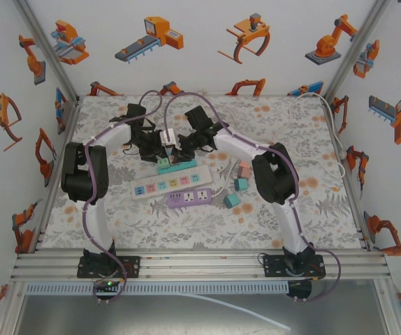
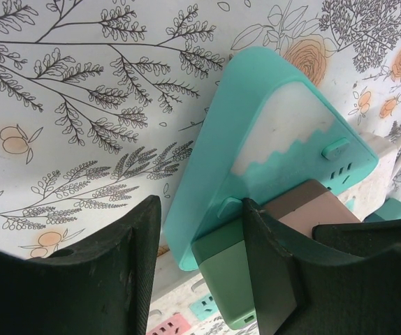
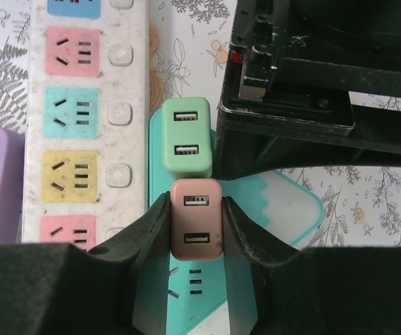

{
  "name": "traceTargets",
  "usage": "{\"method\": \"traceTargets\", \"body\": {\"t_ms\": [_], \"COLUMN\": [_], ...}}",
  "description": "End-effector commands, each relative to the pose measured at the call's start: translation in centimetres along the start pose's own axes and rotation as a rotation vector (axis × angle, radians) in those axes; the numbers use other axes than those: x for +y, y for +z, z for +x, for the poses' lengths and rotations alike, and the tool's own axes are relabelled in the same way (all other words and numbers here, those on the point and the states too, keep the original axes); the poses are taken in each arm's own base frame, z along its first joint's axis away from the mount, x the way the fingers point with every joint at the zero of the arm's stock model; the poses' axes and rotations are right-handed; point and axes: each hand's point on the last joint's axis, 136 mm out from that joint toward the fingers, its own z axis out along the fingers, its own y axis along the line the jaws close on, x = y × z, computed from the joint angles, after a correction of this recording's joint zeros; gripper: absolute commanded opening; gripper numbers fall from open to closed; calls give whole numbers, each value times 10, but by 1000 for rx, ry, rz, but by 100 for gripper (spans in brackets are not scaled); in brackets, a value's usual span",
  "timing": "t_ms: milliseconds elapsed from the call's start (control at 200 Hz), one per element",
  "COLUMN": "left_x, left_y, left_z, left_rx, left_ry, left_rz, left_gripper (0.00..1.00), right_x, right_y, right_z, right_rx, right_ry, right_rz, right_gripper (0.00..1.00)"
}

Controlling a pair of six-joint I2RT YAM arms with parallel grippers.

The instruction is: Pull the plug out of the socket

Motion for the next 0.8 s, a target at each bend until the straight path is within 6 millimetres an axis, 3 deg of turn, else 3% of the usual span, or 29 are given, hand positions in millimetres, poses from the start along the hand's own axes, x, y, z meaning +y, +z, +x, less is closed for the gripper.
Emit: {"method": "traceTargets", "body": {"t_ms": [0,170,416,546,796], "left_x": [46,41,-36,-32,-18], "left_y": [26,21,-7,4,32], "left_z": [61,58,3,0,35], "left_rx": [227,210,3,13,157], "left_ry": [0,1,7,-27,-66], "left_rz": [-172,-151,210,204,165], "left_gripper": [49,50,61,61,57], "right_x": [-38,-38,-21,-17,-21], "right_y": [-39,-39,-24,-22,-23], "right_z": [-64,-61,-28,-27,-30], "right_rx": [-170,-165,-92,-92,-92], "right_ry": [-120,-116,-100,-101,-105], "right_rz": [158,166,108,95,104], "right_gripper": [16,16,16,17,17]}}
